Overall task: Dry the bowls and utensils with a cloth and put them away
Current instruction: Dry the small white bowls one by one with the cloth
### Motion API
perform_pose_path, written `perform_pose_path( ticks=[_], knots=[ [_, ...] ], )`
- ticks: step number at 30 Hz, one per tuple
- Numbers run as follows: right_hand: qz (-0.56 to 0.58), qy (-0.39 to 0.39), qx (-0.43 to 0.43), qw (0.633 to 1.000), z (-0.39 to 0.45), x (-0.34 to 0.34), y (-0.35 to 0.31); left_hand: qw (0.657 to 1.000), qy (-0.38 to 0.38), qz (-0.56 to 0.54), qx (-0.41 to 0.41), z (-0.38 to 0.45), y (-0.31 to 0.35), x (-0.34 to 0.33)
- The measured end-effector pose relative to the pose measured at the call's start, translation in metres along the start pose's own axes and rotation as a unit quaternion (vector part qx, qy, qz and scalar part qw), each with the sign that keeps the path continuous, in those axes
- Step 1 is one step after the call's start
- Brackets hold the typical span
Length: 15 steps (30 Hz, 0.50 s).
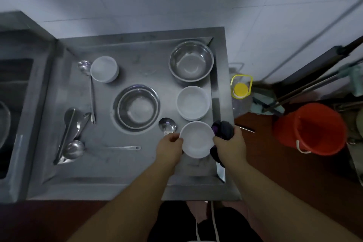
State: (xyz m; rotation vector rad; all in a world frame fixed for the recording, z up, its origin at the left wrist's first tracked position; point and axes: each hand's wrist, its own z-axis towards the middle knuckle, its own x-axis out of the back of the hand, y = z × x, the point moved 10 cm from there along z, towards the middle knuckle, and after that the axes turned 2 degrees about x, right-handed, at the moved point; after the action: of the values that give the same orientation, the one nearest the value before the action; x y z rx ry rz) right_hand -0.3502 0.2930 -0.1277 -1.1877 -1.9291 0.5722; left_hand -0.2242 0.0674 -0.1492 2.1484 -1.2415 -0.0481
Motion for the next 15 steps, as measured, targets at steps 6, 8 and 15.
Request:
perform_pose_path(
  ticks=[6, 8, 15],
  knots=[
    [-0.004, -0.02, -0.001, 1.0, 0.005, -0.004, 0.002, 0.999, 0.037, 0.03, -0.015, -0.001, 0.0, 0.008],
    [-0.001, -0.026, 0.007, 1.0, 0.004, -0.002, 0.0, 0.999, 0.037, 0.034, -0.013, -0.005, 0.002, 0.009],
    [-0.059, -0.037, 0.062, 0.996, -0.006, 0.032, -0.007, 0.988, 0.063, 0.132, -0.054, -0.042, 0.01, 0.025]
  ],
)
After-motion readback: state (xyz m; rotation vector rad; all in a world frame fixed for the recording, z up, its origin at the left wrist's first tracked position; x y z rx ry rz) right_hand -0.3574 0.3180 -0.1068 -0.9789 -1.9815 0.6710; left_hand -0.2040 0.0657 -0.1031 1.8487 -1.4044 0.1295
